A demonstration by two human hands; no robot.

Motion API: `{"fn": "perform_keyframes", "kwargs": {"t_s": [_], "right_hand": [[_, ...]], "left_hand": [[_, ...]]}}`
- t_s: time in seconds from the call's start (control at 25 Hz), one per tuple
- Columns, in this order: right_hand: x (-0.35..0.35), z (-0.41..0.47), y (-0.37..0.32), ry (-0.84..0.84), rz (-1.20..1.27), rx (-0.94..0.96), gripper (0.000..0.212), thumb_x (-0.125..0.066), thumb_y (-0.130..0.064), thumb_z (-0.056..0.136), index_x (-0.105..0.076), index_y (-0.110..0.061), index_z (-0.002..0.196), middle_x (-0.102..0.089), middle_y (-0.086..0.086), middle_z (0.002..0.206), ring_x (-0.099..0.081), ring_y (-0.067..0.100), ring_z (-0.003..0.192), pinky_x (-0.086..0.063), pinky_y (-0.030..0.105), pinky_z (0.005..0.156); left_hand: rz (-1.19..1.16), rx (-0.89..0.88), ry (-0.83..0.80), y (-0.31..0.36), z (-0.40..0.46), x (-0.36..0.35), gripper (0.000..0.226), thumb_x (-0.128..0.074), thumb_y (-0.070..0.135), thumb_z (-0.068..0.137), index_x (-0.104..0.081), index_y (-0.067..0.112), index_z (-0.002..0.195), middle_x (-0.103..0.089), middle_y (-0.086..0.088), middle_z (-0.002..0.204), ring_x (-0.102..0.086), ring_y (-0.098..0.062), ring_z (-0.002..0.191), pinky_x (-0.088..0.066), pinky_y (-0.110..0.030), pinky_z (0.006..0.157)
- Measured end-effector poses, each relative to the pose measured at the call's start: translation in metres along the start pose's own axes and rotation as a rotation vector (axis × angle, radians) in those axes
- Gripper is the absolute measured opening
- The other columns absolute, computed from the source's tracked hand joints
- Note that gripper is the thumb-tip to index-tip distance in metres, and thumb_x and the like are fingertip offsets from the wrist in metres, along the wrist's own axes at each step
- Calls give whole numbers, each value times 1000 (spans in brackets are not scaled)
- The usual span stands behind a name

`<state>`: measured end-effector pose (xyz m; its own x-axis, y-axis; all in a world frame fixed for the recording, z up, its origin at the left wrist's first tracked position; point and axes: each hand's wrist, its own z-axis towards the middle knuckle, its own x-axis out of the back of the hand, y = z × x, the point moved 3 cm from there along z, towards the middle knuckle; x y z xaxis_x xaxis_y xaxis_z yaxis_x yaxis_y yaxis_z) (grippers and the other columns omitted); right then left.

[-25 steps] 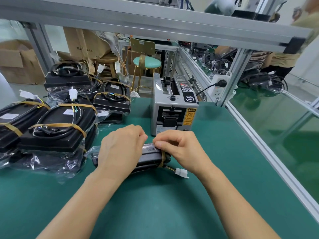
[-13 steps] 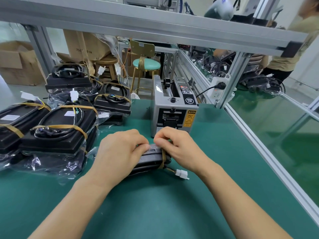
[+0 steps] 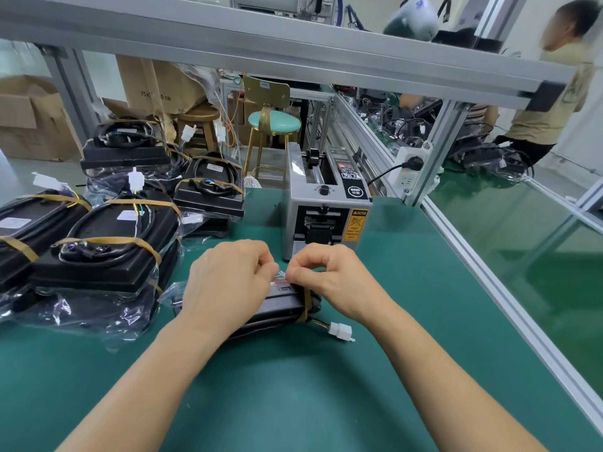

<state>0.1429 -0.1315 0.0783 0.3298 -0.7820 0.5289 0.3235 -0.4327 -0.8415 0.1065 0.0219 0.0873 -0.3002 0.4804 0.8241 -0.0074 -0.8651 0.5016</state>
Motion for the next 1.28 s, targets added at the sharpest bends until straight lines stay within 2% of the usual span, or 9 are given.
{"fn": "perform_keyframes", "kwargs": {"t_s": [0.12,0.24,0.36,0.44,0.52,0.64,0.8,0.96,1.28], "right_hand": [[0,4,-4,-54,-44,-65,21,-65,-15,87,-62,-25,69,-58,-14,64,-48,-4,56,-40,11,60],[-1,5,-4,-61,-72,-75,19,-61,-18,90,-60,-23,72,-56,-14,65,-46,-5,56,-38,10,56],[-7,3,3,-12,5,-73,18,-60,-21,91,-60,-23,73,-58,-13,75,-49,0,68,-41,18,68],[-9,2,11,111,117,-90,19,-60,-23,91,-64,-15,74,-58,-13,73,-49,0,69,-40,18,66],[0,4,26,377,216,-160,21,-60,-22,90,-66,-9,76,-58,-12,68,-49,3,68,-41,20,66],[18,15,46,692,279,-329,22,-59,-19,90,-66,-14,69,-54,-3,63,-45,12,65,-41,27,67],[17,39,53,761,320,-450,24,-62,-19,89,-64,-21,65,-60,-9,69,-53,14,75,-42,29,75],[15,56,55,833,321,-509,9,-66,-26,88,-71,-21,82,-70,-3,90,-62,19,88,-47,30,77],[9,60,44,916,490,-606,16,-70,-16,84,-63,-18,70,-63,-2,76,-58,21,79,-46,31,74]], "left_hand": [[-123,-46,4,-1,-5,3,17,-66,26,81,-51,32,76,-61,13,72,-58,-15,74,-39,-31,64],[-172,-201,-55,-2,-12,12,13,-54,28,83,-66,34,80,-65,17,84,-61,-13,81,-48,-36,76],[-45,-247,-175,-10,-24,17,40,-57,52,70,-66,39,106,-62,28,106,-61,-3,96,-49,-31,83],[43,-258,-151,-13,-31,15,55,-74,47,66,-61,37,118,-59,27,115,-62,-8,100,-49,-30,82],[73,-248,-75,-15,-36,13,55,-84,29,63,-65,27,115,-64,18,111,-66,-17,93,-51,-31,75],[170,-148,14,-19,-34,14,52,-86,24,60,-68,24,109,-67,13,106,-67,-25,87,-51,-33,69],[201,-48,86,-23,-27,14,46,-84,29,61,-68,29,104,-67,11,96,-65,-25,87,-44,-31,68],[199,-26,95,-24,-26,13,41,-84,31,60,-69,31,98,-66,10,89,-65,-25,83,-45,-31,65],[211,-36,125,-25,-31,11,42,-80,34,64,-66,36,104,-64,15,96,-64,-20,85,-44,-29,66]]}}
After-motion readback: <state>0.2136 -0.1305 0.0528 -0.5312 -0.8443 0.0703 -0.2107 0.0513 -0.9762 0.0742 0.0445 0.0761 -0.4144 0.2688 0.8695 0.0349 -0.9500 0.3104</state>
